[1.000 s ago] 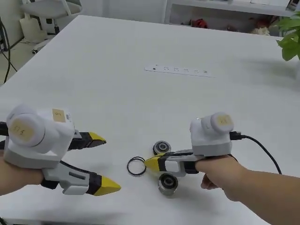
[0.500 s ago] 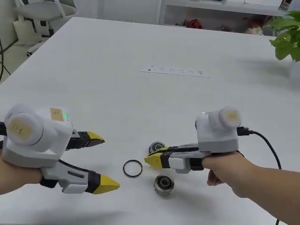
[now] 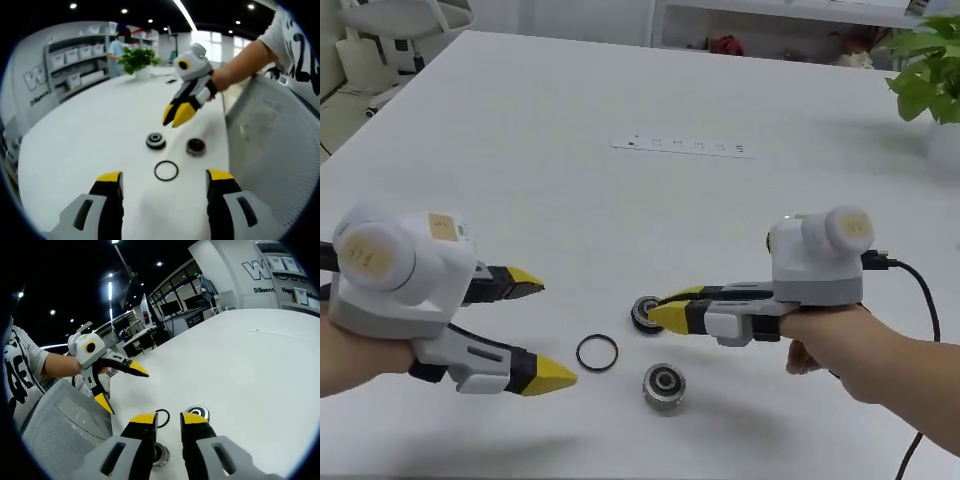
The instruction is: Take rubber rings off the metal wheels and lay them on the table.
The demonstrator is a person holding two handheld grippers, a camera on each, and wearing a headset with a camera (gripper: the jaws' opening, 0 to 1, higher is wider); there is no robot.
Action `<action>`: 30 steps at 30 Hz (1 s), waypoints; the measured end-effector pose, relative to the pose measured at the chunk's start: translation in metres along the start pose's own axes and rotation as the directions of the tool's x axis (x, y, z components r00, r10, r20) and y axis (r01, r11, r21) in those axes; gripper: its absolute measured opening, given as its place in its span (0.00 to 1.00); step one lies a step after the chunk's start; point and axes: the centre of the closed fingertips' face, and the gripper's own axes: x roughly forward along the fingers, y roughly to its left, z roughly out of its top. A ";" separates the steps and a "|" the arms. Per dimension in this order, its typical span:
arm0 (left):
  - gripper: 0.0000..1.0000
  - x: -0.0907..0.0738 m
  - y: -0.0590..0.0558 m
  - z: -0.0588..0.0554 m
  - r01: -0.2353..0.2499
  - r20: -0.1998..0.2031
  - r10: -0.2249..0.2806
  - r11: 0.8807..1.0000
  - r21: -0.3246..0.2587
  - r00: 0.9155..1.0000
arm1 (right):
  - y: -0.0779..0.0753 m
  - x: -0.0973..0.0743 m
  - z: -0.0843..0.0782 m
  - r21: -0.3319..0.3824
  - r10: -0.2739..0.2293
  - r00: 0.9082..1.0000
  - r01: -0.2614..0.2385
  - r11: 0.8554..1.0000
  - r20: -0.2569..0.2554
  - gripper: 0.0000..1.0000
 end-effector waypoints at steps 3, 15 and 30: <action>0.68 0.002 0.003 0.003 0.001 0.001 -0.001 1.000 0.004 1.000 | -0.007 -0.005 0.001 -0.008 -0.014 1.000 0.014 1.000 0.003 0.17; 0.66 0.018 0.011 0.017 0.017 0.006 -0.018 1.000 0.019 1.000 | -0.030 -0.009 -0.011 -0.073 -0.064 0.997 0.061 0.995 -0.031 0.20; 0.61 0.040 0.021 0.021 0.038 -0.003 -0.038 0.999 0.006 0.999 | -0.043 0.004 -0.023 -0.151 -0.073 0.994 0.061 0.987 -0.076 0.24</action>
